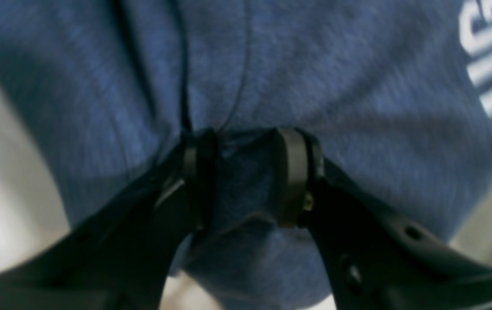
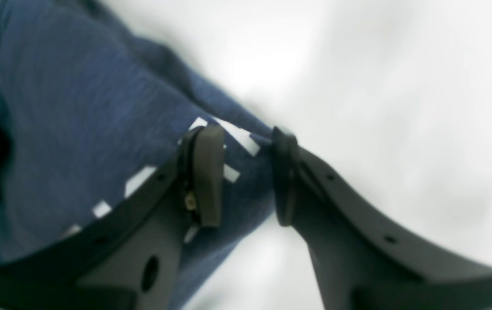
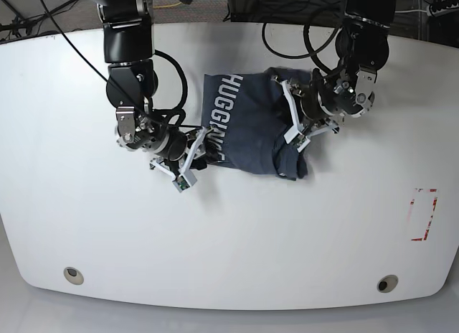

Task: Fold the T-shirt properly
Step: 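Rotate the folded shirt with both grippers, turning the printed text upright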

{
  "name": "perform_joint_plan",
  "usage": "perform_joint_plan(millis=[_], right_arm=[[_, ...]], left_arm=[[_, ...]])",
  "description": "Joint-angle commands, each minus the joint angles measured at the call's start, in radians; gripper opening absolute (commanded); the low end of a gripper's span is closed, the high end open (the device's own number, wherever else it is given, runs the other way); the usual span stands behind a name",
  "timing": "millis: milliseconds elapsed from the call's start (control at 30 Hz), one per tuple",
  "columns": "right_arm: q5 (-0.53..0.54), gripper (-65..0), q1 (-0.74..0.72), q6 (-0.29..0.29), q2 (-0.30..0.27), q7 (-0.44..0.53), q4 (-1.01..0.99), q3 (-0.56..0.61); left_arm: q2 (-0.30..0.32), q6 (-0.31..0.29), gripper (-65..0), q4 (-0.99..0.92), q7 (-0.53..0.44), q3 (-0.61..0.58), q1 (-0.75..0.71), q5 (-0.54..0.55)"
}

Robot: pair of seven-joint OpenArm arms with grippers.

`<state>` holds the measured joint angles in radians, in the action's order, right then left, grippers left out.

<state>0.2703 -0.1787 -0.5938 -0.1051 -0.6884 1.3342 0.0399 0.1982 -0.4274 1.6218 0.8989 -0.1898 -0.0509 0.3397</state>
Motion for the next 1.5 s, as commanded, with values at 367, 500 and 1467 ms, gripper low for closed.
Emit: perform_joint_plan(millis=[367,500,1467], right_arm=[[-0.121,-47.6,0.173,-0.005,-0.002,0.083,0.163,-0.001],[-0.124,-47.6,0.235,0.004,0.020,0.083,0.236,0.082],[-0.113,-47.7,0.232,0.050,0.094,-0.064,0.466,0.142]], left_arm=[[0.102,0.006,-44.0,-0.067,0.024,0.009,0.204,-0.038],[0.128,0.008,-44.0,-0.120,0.022,0.017,0.253,-0.044],[-0.093,0.126,-24.9,0.217,0.022,0.283,-0.019,-0.069]])
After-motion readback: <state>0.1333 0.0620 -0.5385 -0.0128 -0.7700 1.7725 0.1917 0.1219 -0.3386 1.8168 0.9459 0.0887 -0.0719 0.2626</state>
